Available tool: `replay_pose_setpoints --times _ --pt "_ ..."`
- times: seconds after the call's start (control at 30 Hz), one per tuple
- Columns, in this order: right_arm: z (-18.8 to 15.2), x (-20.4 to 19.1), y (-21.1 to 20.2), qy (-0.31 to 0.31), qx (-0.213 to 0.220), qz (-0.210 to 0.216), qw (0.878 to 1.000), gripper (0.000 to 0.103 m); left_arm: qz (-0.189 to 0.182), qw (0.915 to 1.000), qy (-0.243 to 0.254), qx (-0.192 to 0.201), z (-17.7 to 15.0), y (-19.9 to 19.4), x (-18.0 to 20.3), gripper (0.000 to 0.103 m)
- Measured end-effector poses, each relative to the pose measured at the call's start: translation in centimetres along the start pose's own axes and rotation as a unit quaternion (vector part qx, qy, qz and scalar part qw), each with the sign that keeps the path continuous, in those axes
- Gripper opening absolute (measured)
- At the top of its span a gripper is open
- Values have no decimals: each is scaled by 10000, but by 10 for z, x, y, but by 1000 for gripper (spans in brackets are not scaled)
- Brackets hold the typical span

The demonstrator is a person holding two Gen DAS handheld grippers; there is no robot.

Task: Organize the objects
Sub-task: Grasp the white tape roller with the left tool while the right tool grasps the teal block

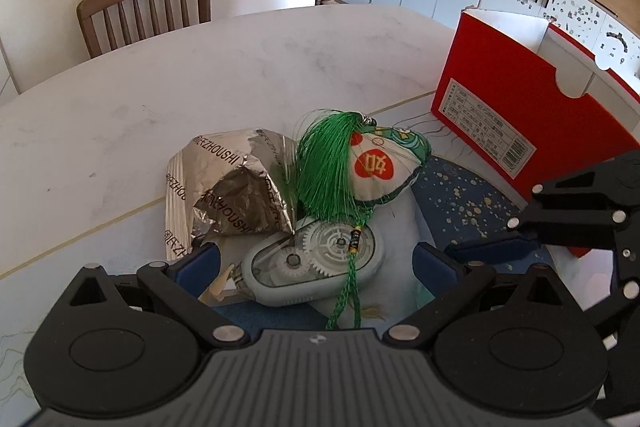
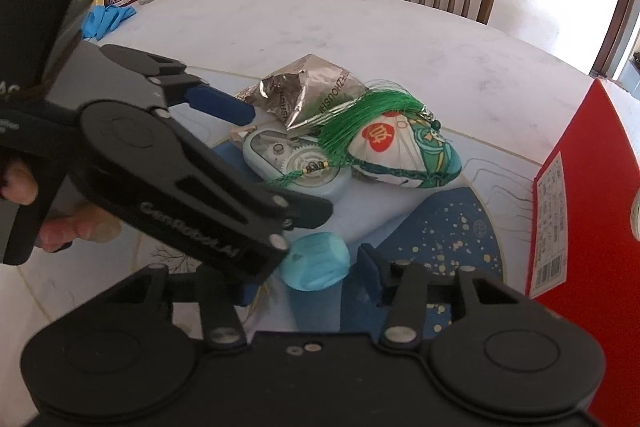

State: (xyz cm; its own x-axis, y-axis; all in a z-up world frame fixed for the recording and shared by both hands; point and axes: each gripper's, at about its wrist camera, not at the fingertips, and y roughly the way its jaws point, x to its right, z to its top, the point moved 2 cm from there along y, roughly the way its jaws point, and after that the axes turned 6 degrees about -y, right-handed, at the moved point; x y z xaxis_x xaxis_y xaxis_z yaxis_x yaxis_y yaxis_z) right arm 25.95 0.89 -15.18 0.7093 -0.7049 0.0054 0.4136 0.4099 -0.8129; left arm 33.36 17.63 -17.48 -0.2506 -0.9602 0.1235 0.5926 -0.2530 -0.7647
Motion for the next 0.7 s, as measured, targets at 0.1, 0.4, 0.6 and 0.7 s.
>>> replay_pose_setpoints --times 0.1,0.4,0.6,0.7 --pt "0 1 0 -7 -14 0 10000 44 -2 10000 10 12 -1 2 1 102" --pt "0 2 3 13 -8 9 10000 40 47 10000 3 2 -1 4 -1 86" --pt "0 2 5 -55 -10 29 10000 39 -17 9991 415 -7 -4 4 11 83" --pt "0 0 5 -55 -10 37 10000 38 -38 9989 461 -12 -4 3 13 83"
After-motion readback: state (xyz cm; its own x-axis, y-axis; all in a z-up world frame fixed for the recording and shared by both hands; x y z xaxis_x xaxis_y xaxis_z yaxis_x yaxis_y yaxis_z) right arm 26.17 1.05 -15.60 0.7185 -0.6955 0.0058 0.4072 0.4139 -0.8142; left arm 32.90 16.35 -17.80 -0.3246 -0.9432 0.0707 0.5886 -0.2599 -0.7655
